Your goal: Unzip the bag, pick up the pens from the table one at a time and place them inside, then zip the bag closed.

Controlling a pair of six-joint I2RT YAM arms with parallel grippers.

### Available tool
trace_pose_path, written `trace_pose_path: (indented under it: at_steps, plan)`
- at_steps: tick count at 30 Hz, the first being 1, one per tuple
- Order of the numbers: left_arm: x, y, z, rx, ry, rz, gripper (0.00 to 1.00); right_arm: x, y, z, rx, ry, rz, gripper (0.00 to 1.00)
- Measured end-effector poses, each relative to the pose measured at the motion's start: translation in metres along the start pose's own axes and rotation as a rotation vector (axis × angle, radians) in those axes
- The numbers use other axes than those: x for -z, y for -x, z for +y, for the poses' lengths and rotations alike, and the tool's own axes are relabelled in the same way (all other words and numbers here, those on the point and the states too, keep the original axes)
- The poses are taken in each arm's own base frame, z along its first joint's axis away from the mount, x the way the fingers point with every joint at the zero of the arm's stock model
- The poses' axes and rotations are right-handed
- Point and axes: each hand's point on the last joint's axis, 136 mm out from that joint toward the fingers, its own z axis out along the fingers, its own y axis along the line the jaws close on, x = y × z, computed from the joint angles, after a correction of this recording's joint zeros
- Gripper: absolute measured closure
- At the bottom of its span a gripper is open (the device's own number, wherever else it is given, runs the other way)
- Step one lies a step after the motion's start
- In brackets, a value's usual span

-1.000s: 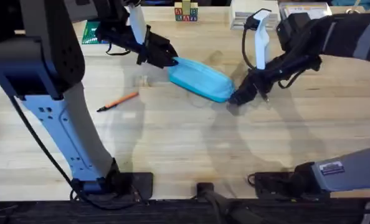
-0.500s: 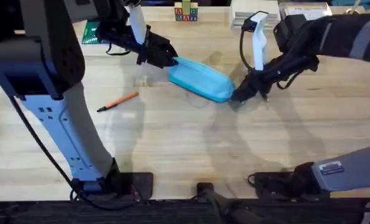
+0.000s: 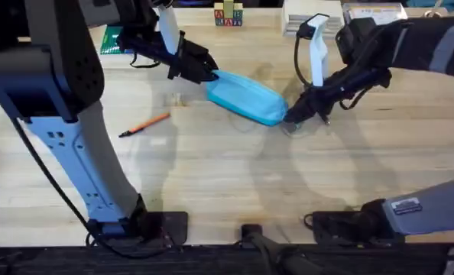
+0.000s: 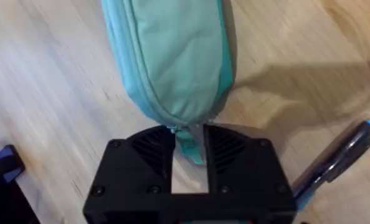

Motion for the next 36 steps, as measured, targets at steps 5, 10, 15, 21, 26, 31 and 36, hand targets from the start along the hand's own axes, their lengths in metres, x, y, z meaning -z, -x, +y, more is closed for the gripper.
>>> trace_pose_path:
  at_steps: [5, 10, 15, 21, 26, 31, 36]
  plan:
    - [0.000, 0.000, 0.000, 0.000, 0.000, 0.000, 0.959, 0.000, 0.000, 0.001, 0.001, 0.002, 0.001, 0.838]
    - [0.000, 0.000, 0.000, 0.000, 0.000, 0.000, 0.959, -0.001, 0.000, 0.002, 0.002, 0.004, 0.003, 0.968]
    - [0.000, 0.000, 0.000, 0.000, 0.000, 0.000, 0.959, -0.001, -0.001, 0.002, -0.001, 0.007, 0.006, 0.969]
    - [0.000, 0.000, 0.000, 0.000, 0.000, 0.000, 0.959, -0.001, -0.003, 0.004, -0.008, 0.014, 0.015, 0.971]
    - [0.000, 0.000, 0.000, 0.000, 0.000, 0.000, 0.959, 0.001, -0.008, 0.010, -0.029, 0.036, 0.039, 0.971]
    - [0.000, 0.000, 0.000, 0.000, 0.000, 0.000, 0.959, 0.013, -0.004, 0.017, -0.051, 0.057, 0.066, 0.971]
    - [0.000, 0.000, 0.000, 0.000, 0.000, 0.000, 0.959, 0.033, 0.011, 0.020, -0.052, 0.054, 0.066, 0.971]
